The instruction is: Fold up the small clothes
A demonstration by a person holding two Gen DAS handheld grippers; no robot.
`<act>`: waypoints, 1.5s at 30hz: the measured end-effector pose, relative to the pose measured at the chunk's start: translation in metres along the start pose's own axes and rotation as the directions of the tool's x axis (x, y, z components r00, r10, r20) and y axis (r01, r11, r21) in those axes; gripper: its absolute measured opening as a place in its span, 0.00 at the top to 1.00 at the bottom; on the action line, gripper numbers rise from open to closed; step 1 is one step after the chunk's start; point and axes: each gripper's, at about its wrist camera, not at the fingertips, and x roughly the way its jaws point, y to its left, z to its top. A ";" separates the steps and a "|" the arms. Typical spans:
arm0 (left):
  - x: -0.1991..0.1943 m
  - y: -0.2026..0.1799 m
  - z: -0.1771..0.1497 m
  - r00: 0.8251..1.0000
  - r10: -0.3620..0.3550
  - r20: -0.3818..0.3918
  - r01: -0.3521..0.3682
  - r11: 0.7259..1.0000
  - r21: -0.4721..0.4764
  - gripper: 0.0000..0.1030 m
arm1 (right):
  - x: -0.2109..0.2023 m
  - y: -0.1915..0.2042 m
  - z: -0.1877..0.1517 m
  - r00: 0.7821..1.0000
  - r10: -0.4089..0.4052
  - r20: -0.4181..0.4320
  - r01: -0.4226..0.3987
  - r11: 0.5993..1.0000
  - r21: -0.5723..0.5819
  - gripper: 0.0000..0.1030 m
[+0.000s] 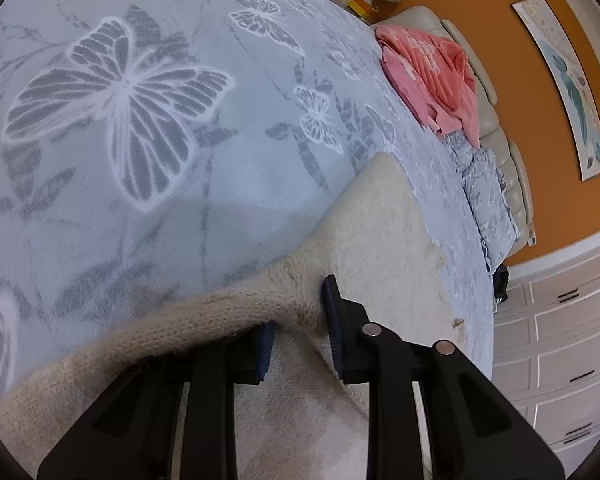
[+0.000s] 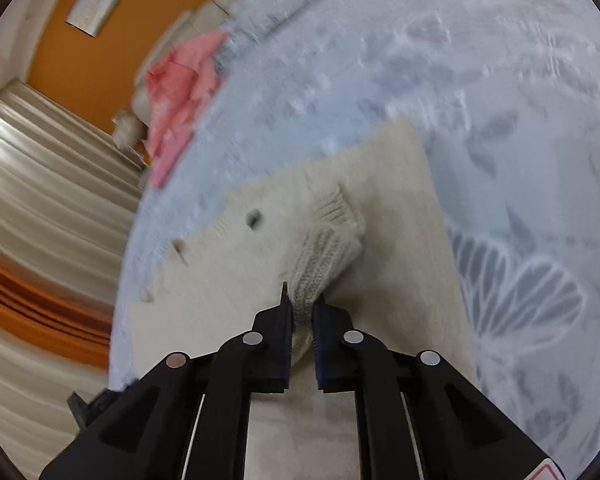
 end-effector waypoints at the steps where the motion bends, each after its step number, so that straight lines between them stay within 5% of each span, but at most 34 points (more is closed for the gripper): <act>1: -0.001 0.000 0.000 1.000 -0.002 0.000 0.002 1.000 -0.005 0.78 | -0.009 0.002 0.001 0.999 0.020 0.029 -0.020 1.000 -0.005 0.92; 4: 0.000 -0.001 -0.001 1.000 0.004 0.005 -0.005 1.000 0.016 0.79 | -0.020 -0.008 -0.004 0.998 -0.018 0.068 0.020 0.999 -0.028 0.92; 6: 0.000 -0.001 -0.002 1.000 0.011 0.012 -0.011 0.999 0.034 0.80 | 0.005 -0.030 -0.012 0.993 -0.115 -0.041 0.114 0.993 -0.015 0.94; 11: -0.002 -0.004 0.001 1.000 0.018 -0.011 -0.017 0.999 0.038 0.80 | -0.013 -0.027 -0.009 0.998 -0.040 -0.045 0.041 0.999 0.022 0.90; 19: -0.007 0.003 -0.001 1.000 -0.018 -0.017 0.019 1.000 0.015 0.79 | -0.028 -0.022 -0.023 0.994 -0.074 -0.086 0.067 0.994 -0.086 0.76; 21: -0.008 0.000 -0.003 0.999 -0.035 -0.014 0.035 0.999 -0.016 0.66 | -0.021 -0.022 -0.020 0.994 -0.055 -0.090 0.050 0.997 -0.053 0.55; 23: -0.009 -0.002 -0.004 0.998 -0.059 -0.006 0.058 0.997 -0.057 0.55 | -0.012 -0.018 -0.014 0.995 -0.054 -0.086 0.052 0.998 -0.024 0.49; 25: -0.008 -0.008 -0.003 0.999 -0.052 0.002 0.052 0.996 -0.069 0.53 | 0.001 -0.008 -0.005 0.993 -0.076 -0.087 0.073 0.996 -0.045 0.50; 27: -0.010 -0.013 -0.001 0.999 -0.042 0.033 0.043 0.998 -0.049 0.65 | 0.011 0.005 0.003 0.991 -0.088 -0.096 0.078 0.992 -0.101 0.90; 29: -0.016 -0.012 0.002 0.995 -0.039 0.090 0.043 0.998 -0.036 0.82 | -0.012 0.019 0.012 1.000 0.005 0.002 -0.005 0.993 -0.119 0.90; 31: -0.015 -0.001 0.004 0.994 -0.045 0.102 0.050 0.997 -0.053 0.83 | -0.032 0.022 0.013 0.996 0.047 0.079 -0.035 0.988 -0.149 0.91; 33: -0.005 0.011 0.003 0.997 -0.020 0.075 0.023 0.999 -0.046 0.84 | -0.015 0.009 0.010 0.997 -0.074 0.029 0.078 0.975 -0.209 0.90; 34: -0.004 0.013 0.000 0.996 -0.031 0.082 0.033 0.999 -0.024 0.84 | 0.009 -0.010 0.005 0.983 -0.159 -0.091 0.138 0.969 -0.207 0.90; 35: -0.005 0.010 -0.002 0.996 -0.024 0.089 0.024 1.000 0.008 0.84 | 0.015 -0.024 0.001 0.977 -0.162 -0.137 0.135 0.973 -0.188 0.91; 37: -0.005 0.005 -0.004 0.997 -0.008 0.083 0.004 0.999 0.053 0.83 | -0.009 -0.024 0.003 0.984 -0.173 -0.045 0.163 0.973 -0.162 0.83; 38: -0.005 0.005 -0.003 0.997 -0.015 0.080 0.010 0.998 0.060 0.83 | -0.023 -0.020 0.005 0.980 -0.198 0.012 0.198 0.970 -0.143 0.72; 42: -0.006 0.013 -0.006 0.992 -0.075 0.104 0.066 0.994 0.088 0.83 | -0.045 0.035 0.005 0.986 -0.125 0.111 0.148 0.962 -0.231 0.65; 45: -0.009 0.015 -0.014 0.983 -0.109 0.148 0.089 0.987 0.133 0.83 | 0.000 0.119 -0.009 0.998 0.015 -0.065 -0.039 0.921 -0.388 0.52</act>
